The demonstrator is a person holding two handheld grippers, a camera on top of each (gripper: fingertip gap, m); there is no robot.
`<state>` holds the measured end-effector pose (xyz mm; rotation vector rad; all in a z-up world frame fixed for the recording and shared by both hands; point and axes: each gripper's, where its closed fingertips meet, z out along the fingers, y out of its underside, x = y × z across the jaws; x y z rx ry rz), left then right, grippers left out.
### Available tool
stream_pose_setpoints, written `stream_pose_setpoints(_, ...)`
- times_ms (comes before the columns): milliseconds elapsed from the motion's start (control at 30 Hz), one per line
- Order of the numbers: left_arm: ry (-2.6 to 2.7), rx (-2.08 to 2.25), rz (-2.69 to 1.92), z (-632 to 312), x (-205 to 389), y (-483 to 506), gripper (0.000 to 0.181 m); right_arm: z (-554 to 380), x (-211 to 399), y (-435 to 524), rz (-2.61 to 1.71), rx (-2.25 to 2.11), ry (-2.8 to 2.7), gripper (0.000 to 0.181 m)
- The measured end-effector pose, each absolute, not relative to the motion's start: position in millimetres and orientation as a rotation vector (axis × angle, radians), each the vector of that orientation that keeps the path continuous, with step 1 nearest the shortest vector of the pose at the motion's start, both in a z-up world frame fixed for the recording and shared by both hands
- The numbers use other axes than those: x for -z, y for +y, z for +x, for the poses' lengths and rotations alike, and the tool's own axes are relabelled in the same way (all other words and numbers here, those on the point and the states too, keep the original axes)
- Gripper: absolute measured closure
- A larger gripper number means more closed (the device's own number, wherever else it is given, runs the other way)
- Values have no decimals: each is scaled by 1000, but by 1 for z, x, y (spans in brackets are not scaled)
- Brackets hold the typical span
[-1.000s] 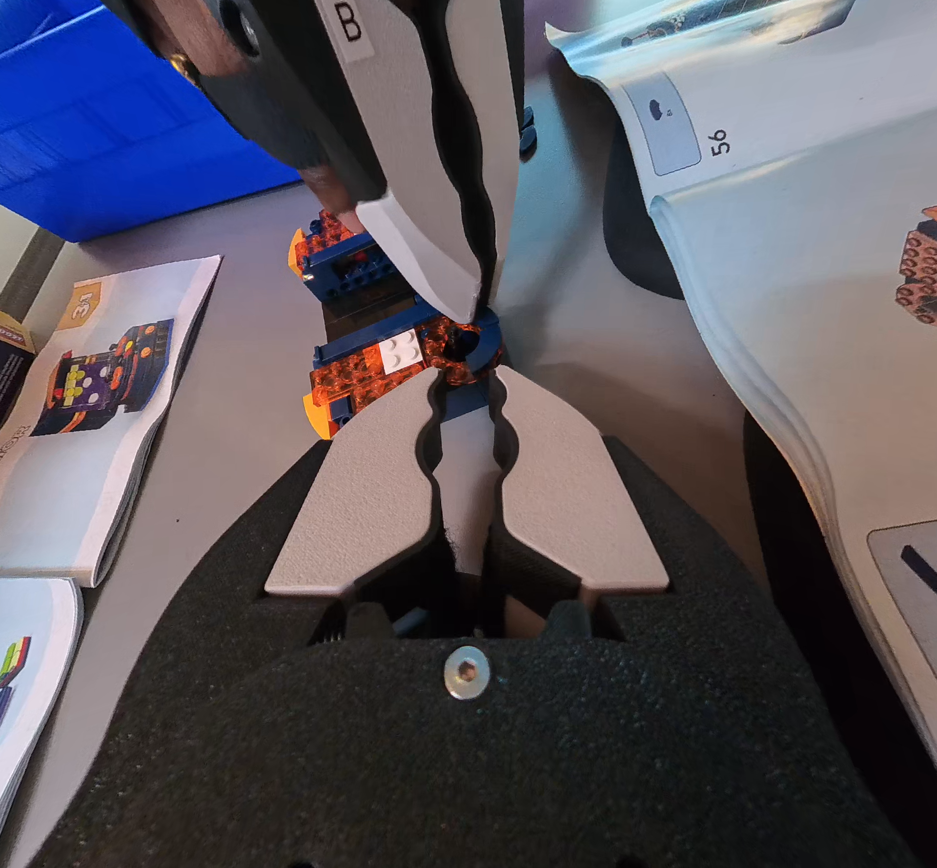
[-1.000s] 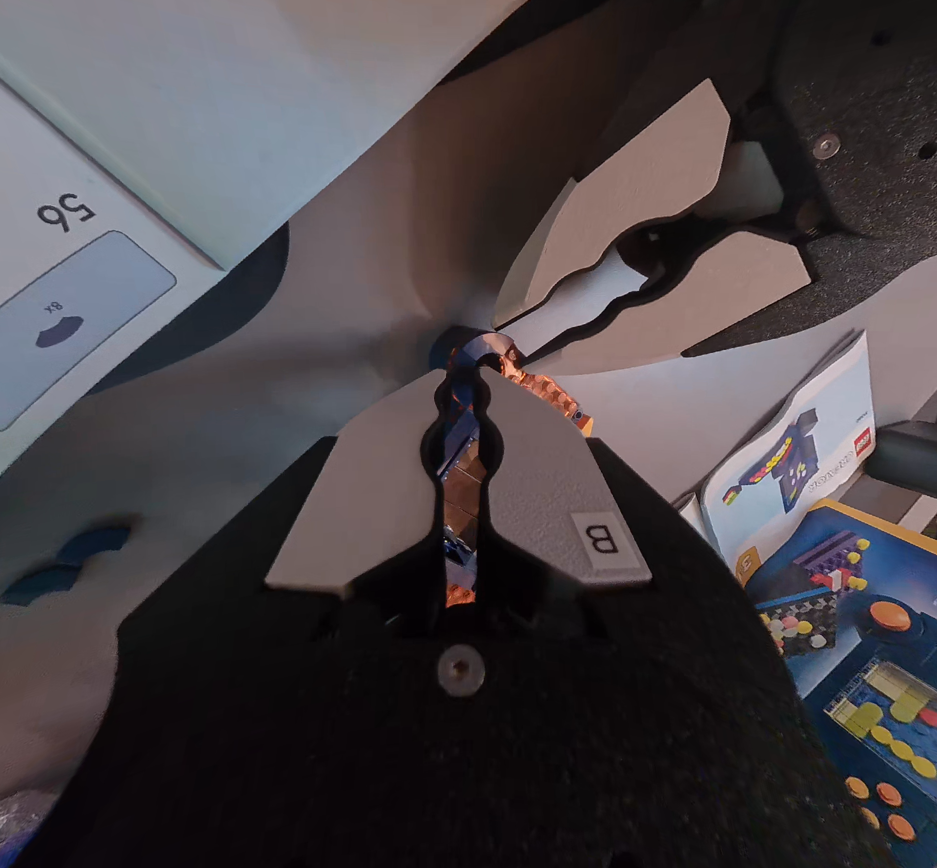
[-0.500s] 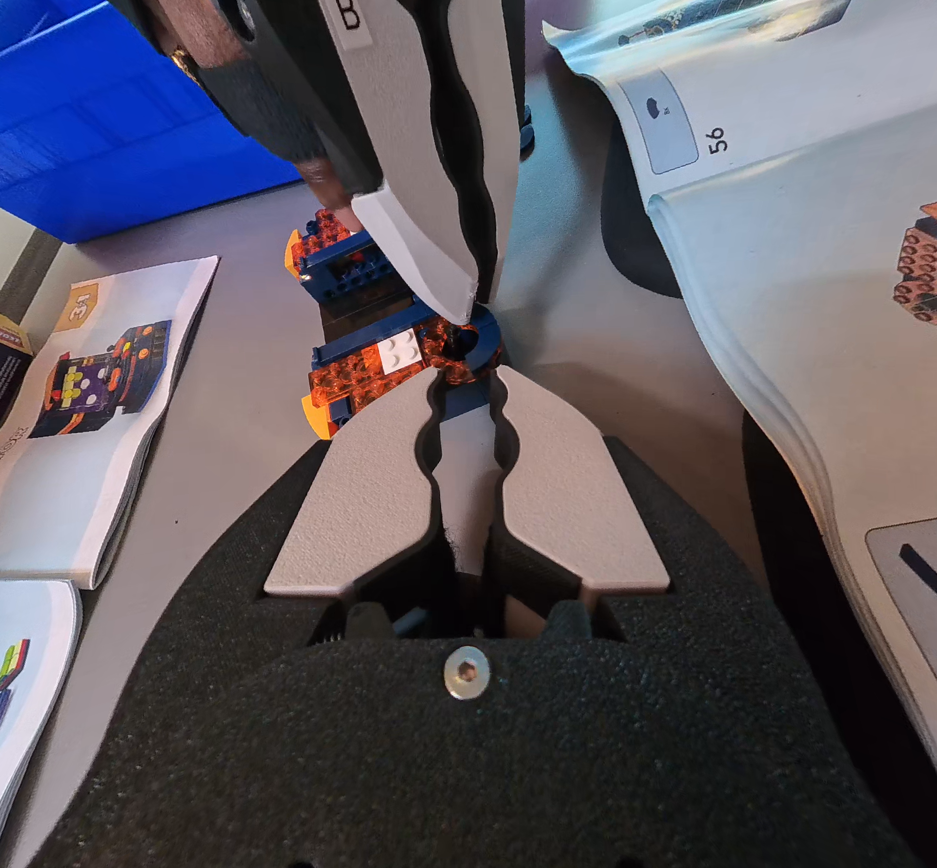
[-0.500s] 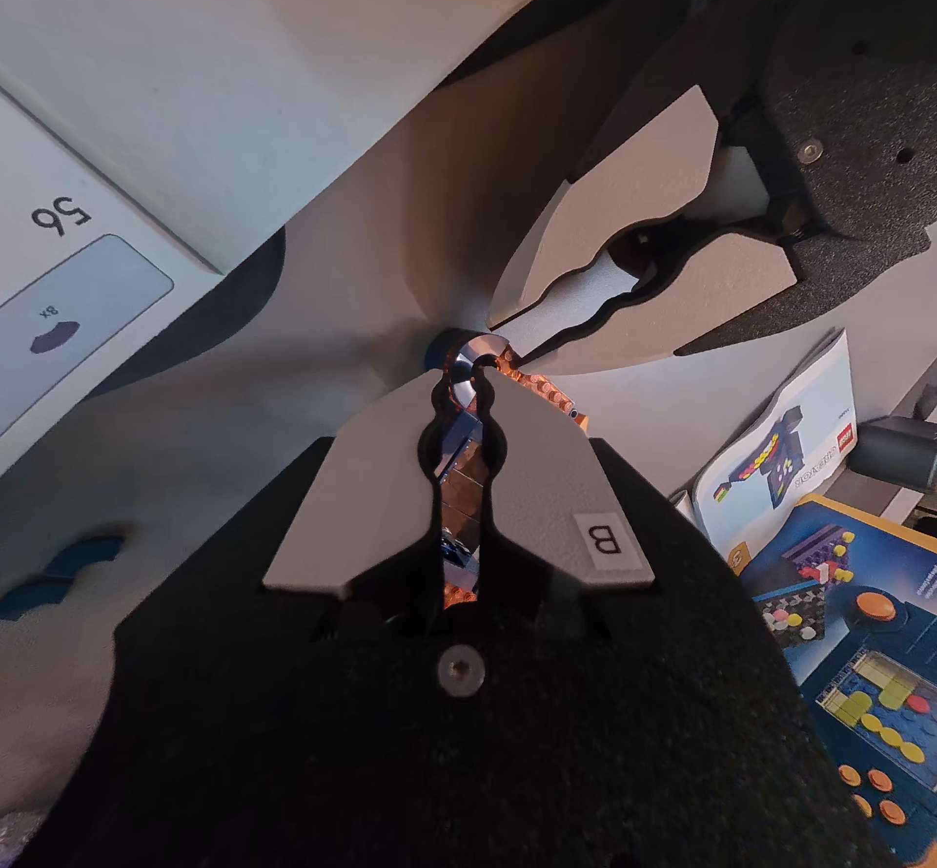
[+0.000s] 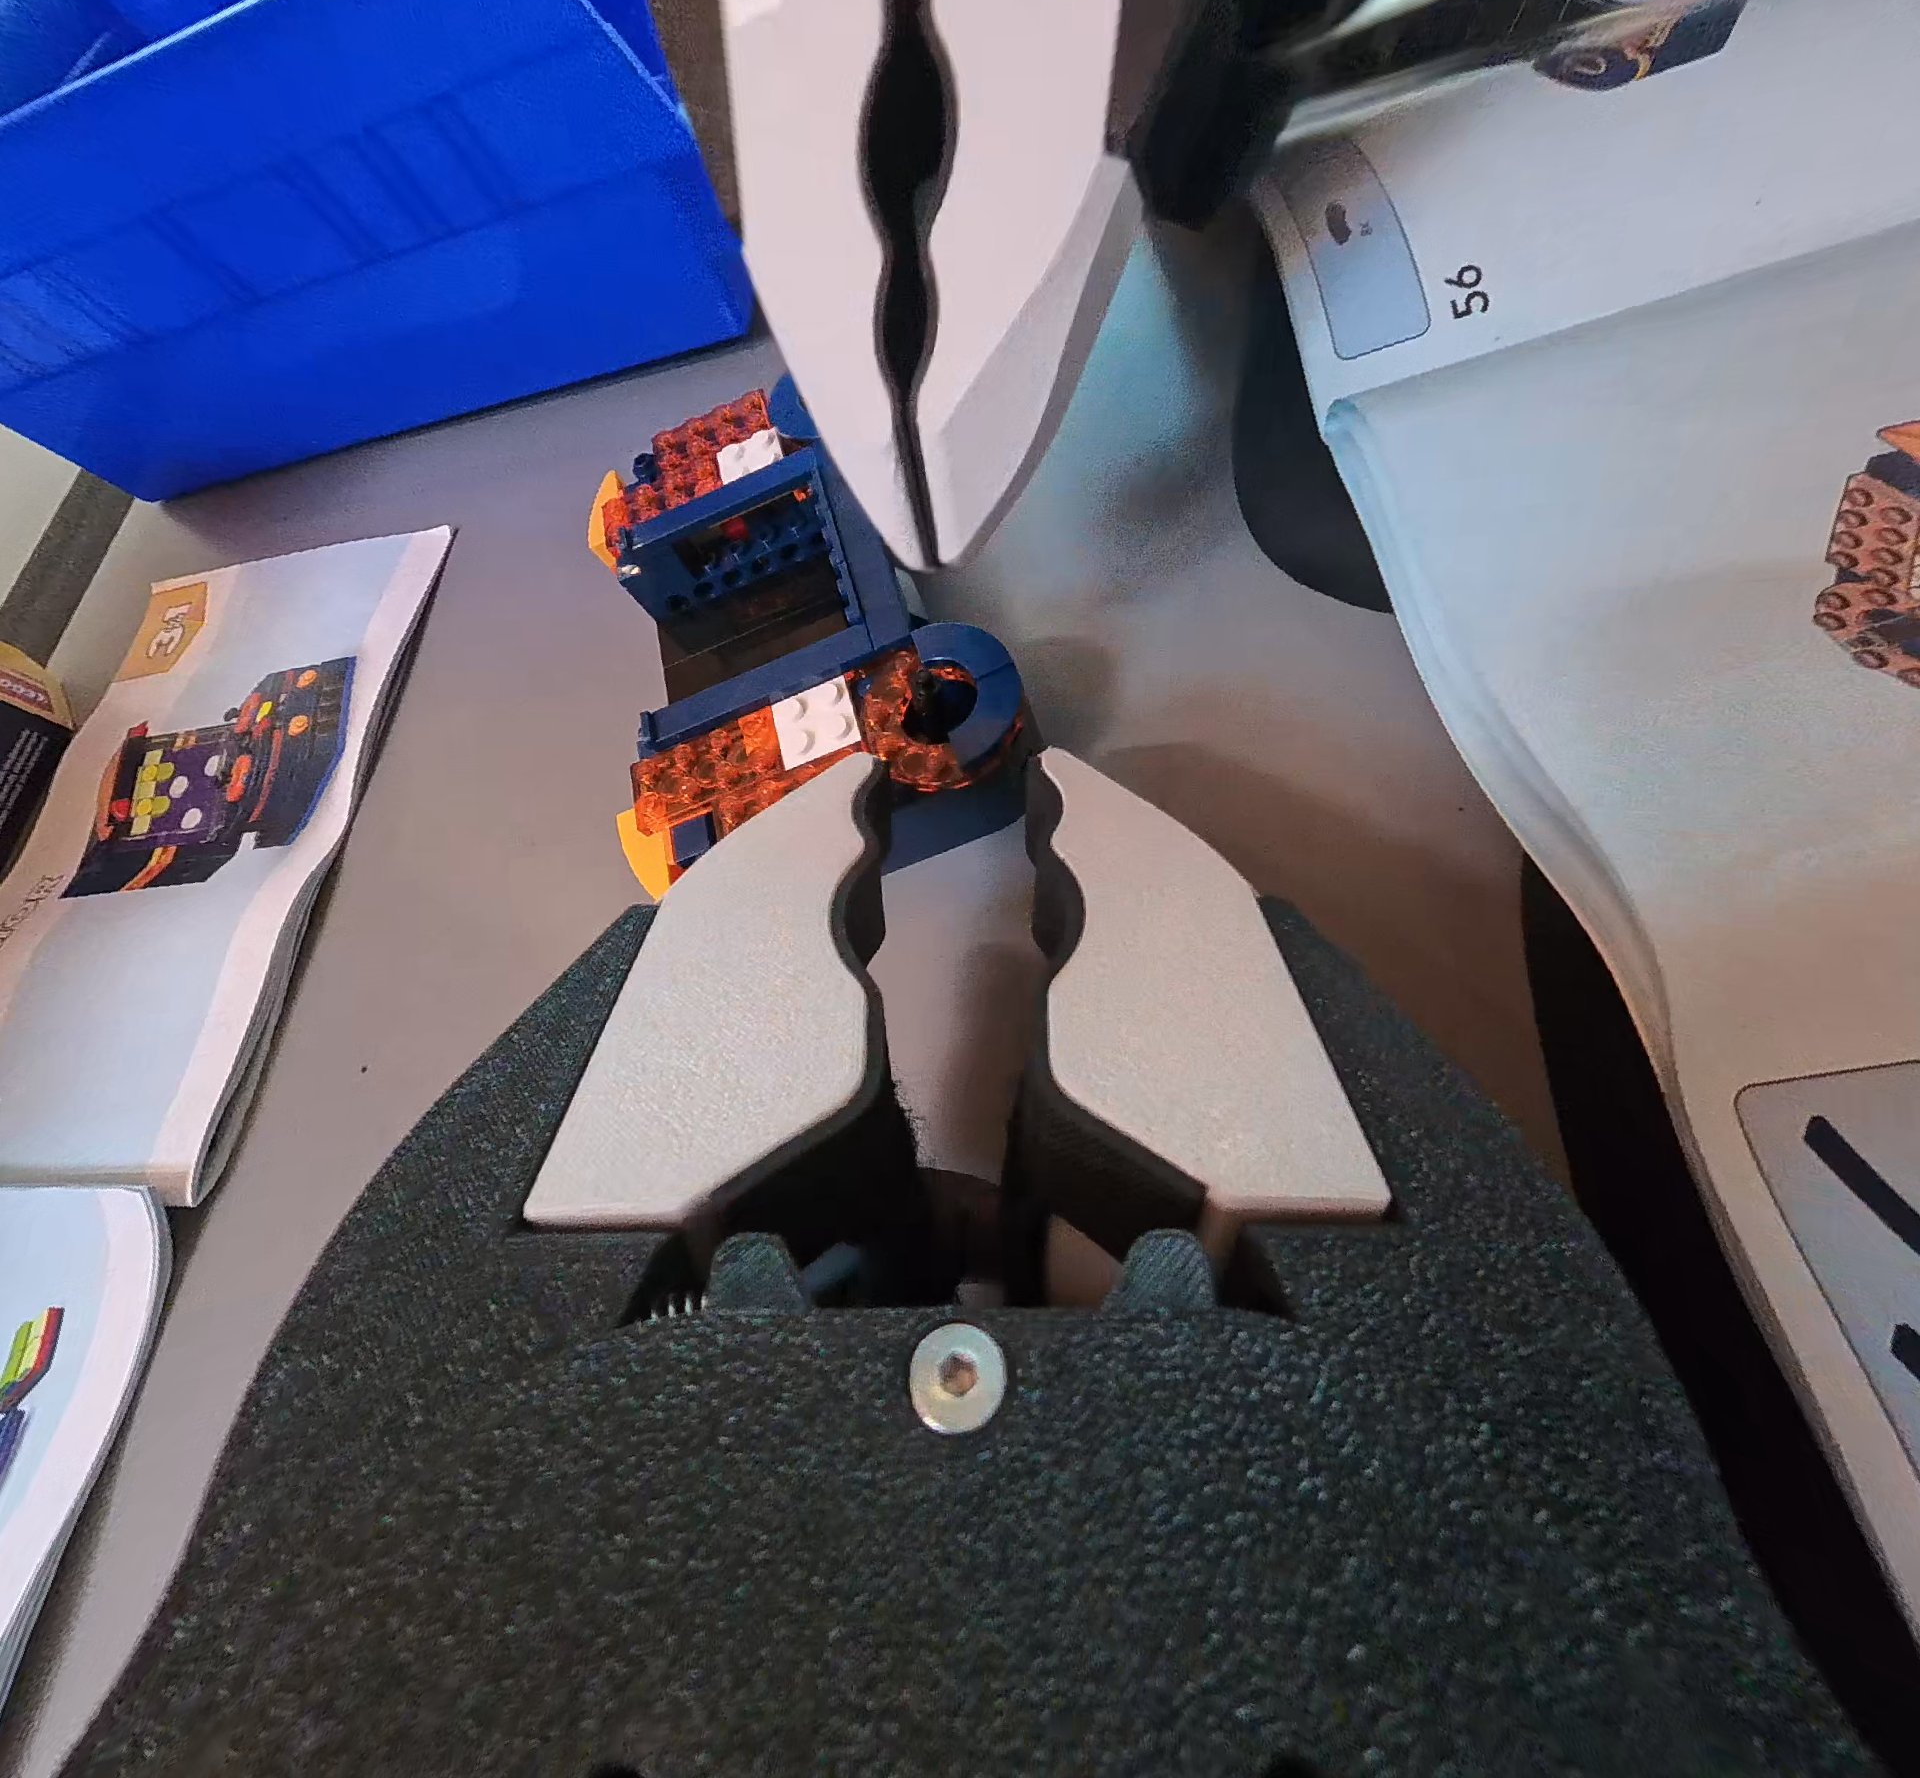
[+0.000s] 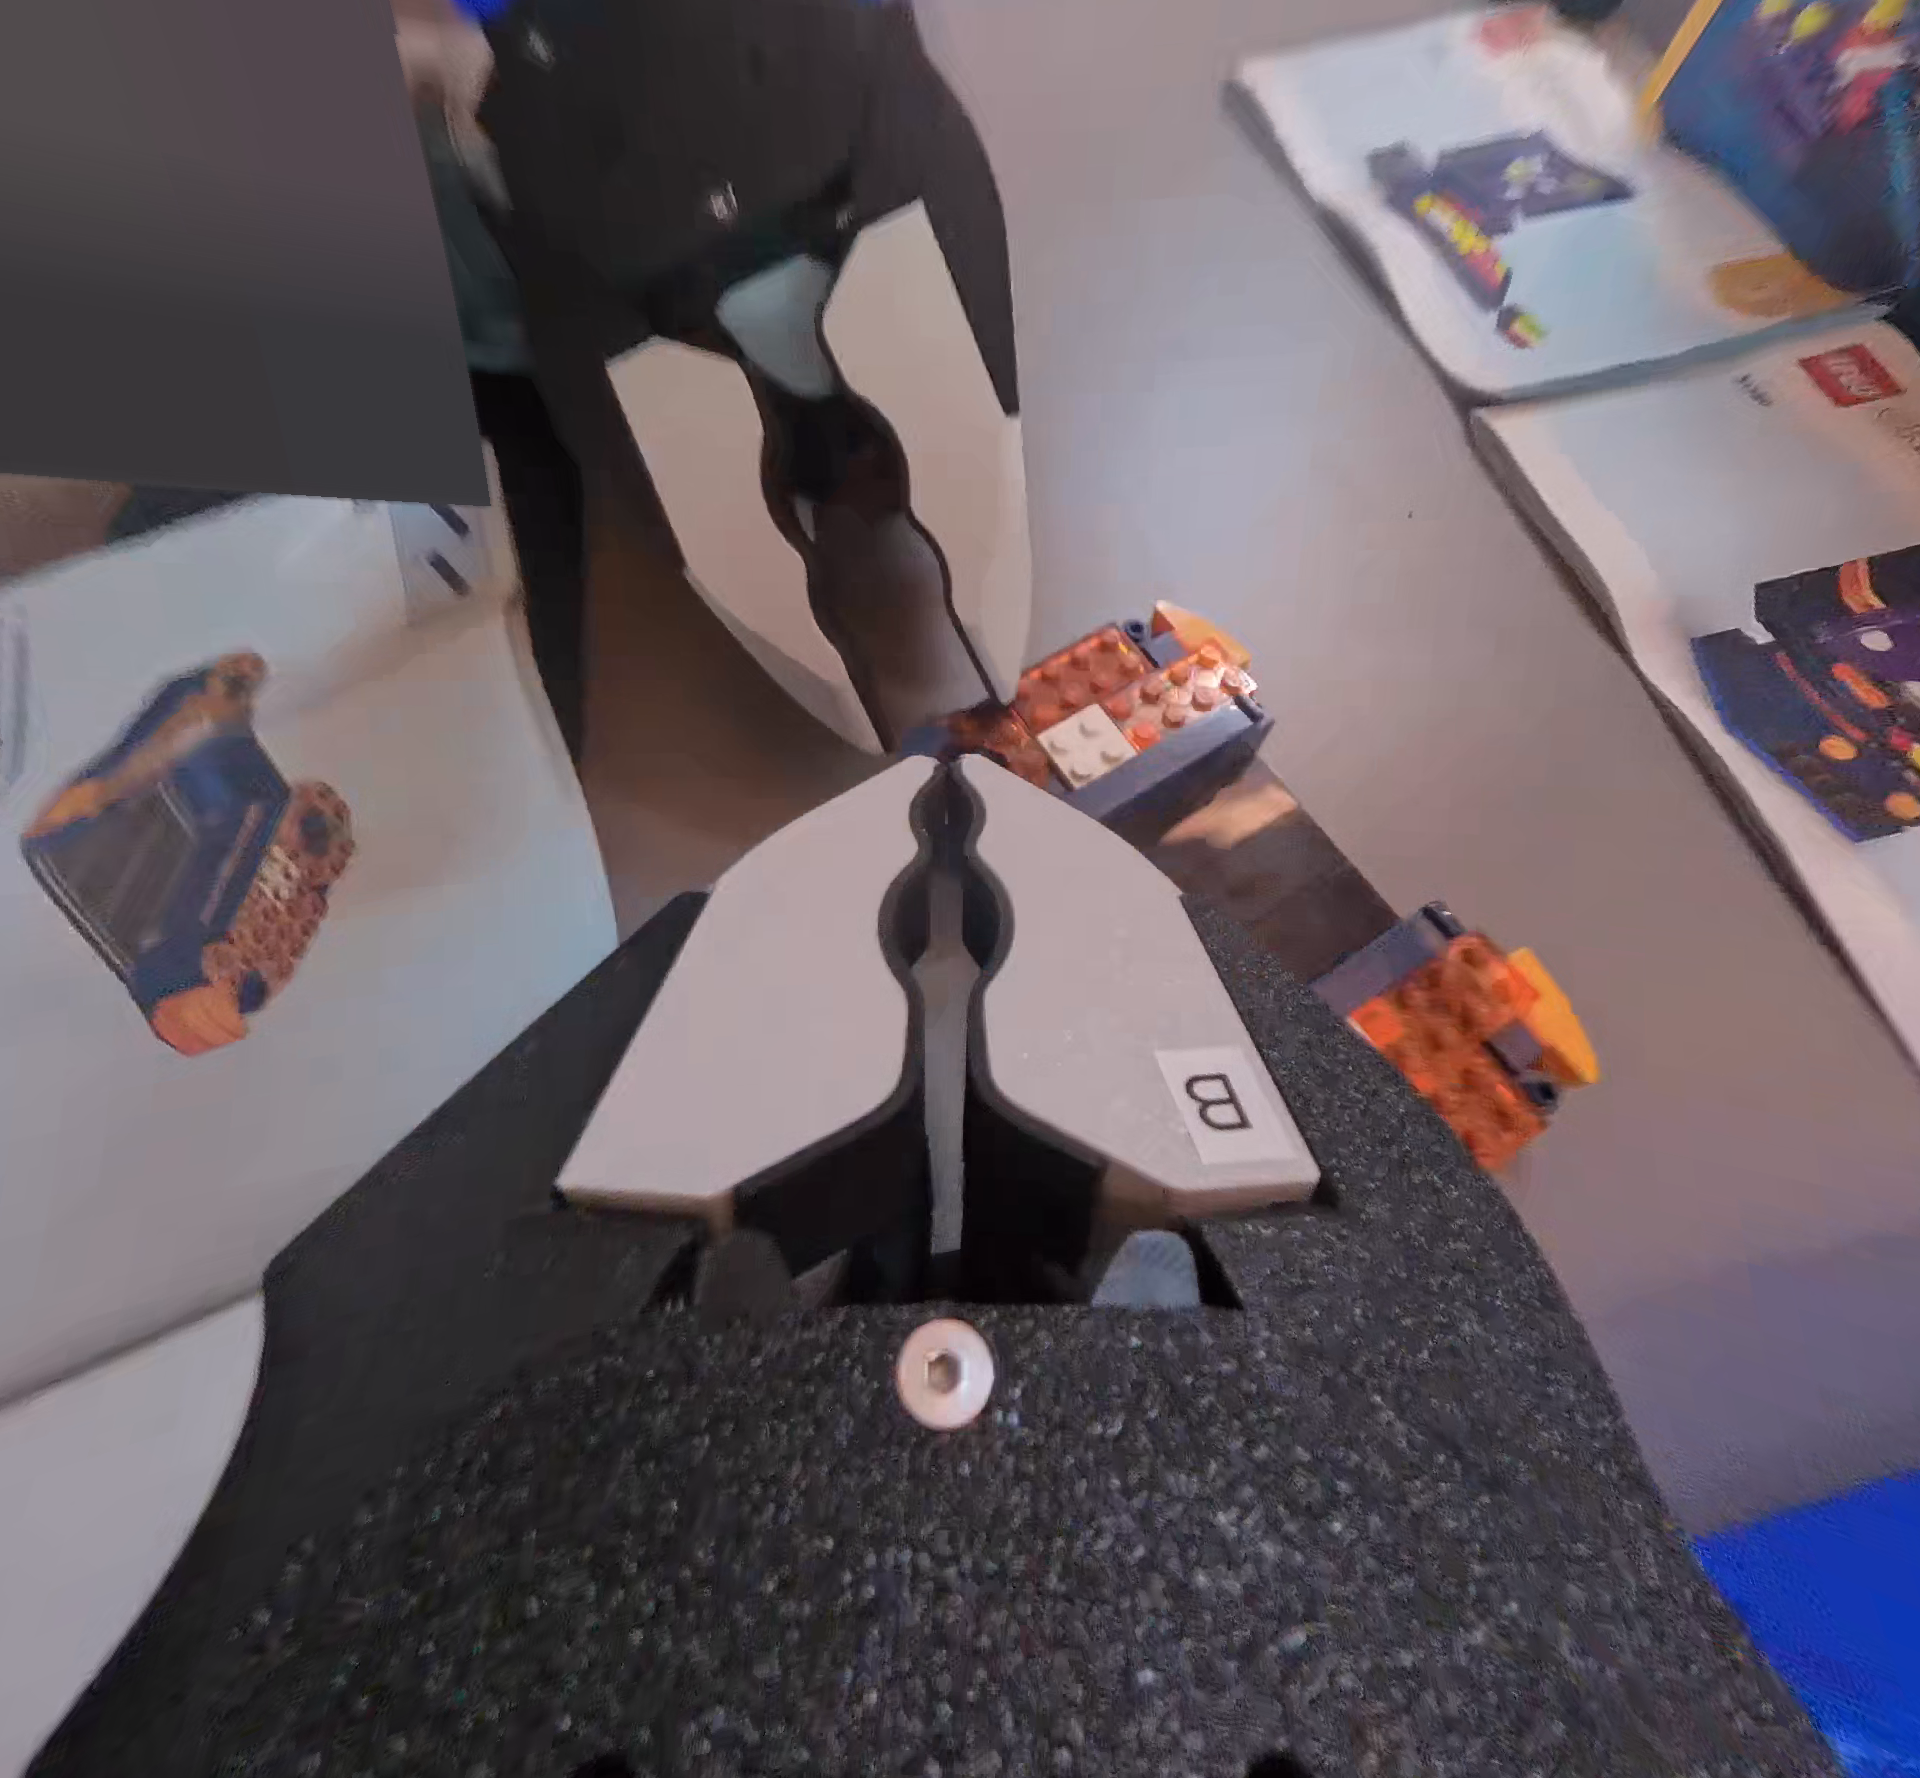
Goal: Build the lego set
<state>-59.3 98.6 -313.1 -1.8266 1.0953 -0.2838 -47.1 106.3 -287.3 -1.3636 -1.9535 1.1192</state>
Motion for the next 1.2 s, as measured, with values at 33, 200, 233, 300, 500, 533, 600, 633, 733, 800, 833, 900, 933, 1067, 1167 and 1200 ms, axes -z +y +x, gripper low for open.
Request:
stream_pose_setpoints(33,1096,283,-1826,-59,313,99,156,-47,286,105,-1352,-1167,-1897,181)
stream_pose_setpoints(200,1100,274,-1827,-59,314,99,161,-47,297,105,-1254,-1093,-1891,181)
stream_pose_setpoints(233,1099,276,-1828,-59,314,99,162,-48,299,104,-1256,-1093,-1895,181)
stream_pose_setpoints(300,1097,279,-1829,-59,314,99,165,-50,300,104,-1238,-1094,-1878,181)
stream_pose_setpoints(500,1097,282,-1832,-59,314,99,165,-50,302,106,-1237,-1095,-1863,181)
stream_pose_setpoints(533,1097,282,-1832,-59,314,99,165,-50,303,105,-1238,-1096,-1869,181)
stream_pose_setpoints(600,1097,283,-1832,-59,314,99,165,-50,305,104,-1241,-1088,-1885,181)
stream_pose_setpoints(633,1097,282,-1833,-59,314,99,165,-50,305,104,-1239,-1086,-1885,181)
stream_pose_setpoints(733,1095,284,-1834,-59,314,99,166,-50,305,104,-1239,-1089,-1888,181)
stream_pose_setpoints(800,1093,285,-1835,-59,314,99,166,-50,305,104,-1240,-1089,-1890,181)
stream_pose_setpoints(833,1091,285,-1836,-59,314,99,166,-50,305,104,-1241,-1089,-1891,181)
stream_pose_setpoints(900,1088,287,-1838,-60,314,100,166,-50,306,104,-1249,-1094,-1894,181)
stream_pose_setpoints(933,1086,288,-1839,-60,314,100,166,-50,306,104,-1256,-1101,-1894,181)
stream_pose_setpoints(1067,1083,295,-1841,-60,314,100,167,-51,306,105,-1290,-1136,-1897,181)
stream_pose_setpoints(1167,1082,299,-1843,-60,314,100,167,-51,307,105,-1245,-1098,-1906,181)
stream_pose_setpoints(1200,1082,301,-1844,-60,314,100,167,-51,307,105,-1230,-1082,-1908,181)
